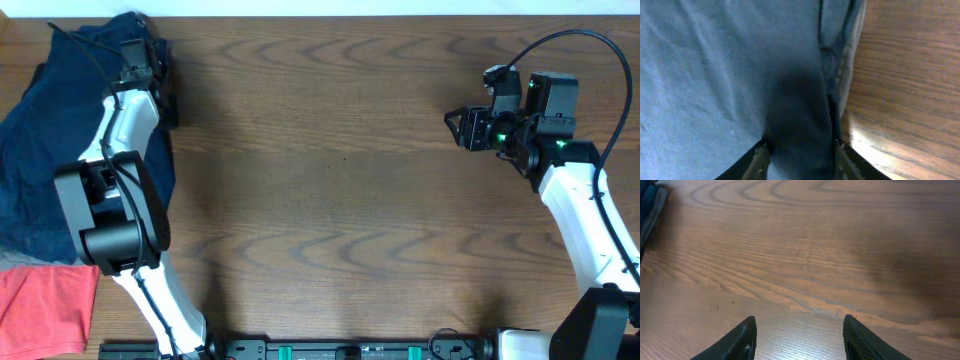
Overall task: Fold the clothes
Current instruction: 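Reach the left gripper to the top navy shorts on the pile, then grasp the edge of the top navy shorts with the left gripper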
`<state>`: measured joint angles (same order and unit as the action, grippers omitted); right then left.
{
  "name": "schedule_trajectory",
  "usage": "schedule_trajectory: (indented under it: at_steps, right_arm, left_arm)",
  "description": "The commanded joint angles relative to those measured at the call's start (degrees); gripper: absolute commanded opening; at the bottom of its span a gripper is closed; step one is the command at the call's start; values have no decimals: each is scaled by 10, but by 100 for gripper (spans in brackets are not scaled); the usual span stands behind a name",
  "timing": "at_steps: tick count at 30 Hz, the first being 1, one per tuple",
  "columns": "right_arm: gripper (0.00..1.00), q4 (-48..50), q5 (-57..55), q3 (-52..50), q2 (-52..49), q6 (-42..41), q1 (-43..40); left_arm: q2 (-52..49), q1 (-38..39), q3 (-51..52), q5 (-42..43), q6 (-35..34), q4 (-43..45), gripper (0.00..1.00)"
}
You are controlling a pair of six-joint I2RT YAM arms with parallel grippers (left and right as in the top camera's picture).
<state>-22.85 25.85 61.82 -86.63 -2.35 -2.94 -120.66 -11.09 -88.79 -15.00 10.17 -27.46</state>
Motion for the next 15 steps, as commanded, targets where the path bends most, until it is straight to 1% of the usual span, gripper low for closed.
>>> schedule_trajectory:
  at_steps: [1,10,11,13,14,15]
  right_arm:
    - [53,3,-1,11,-4,2,13]
    - [53,4,-2,11,-4,2,12]
    - [54,4,-2,11,-4,2,12]
    - [54,4,-2,11,-4,2,12]
    - [54,4,-2,11,-4,2,12]
    - [54,4,-2,11,-4,2,12]
  left_arm:
    - [-7,-7,-6,-5,-4,2,40]
    - [-35,-7,-4,-5,-4,8,40]
    - [-37,-7,-4,-5,-4,7,35]
    - [-36,-7,-4,-5,-4,6,20]
    - [-34,-7,-4,-7,-4,6,10]
    - [-32,-7,-4,-8,-4,6,6]
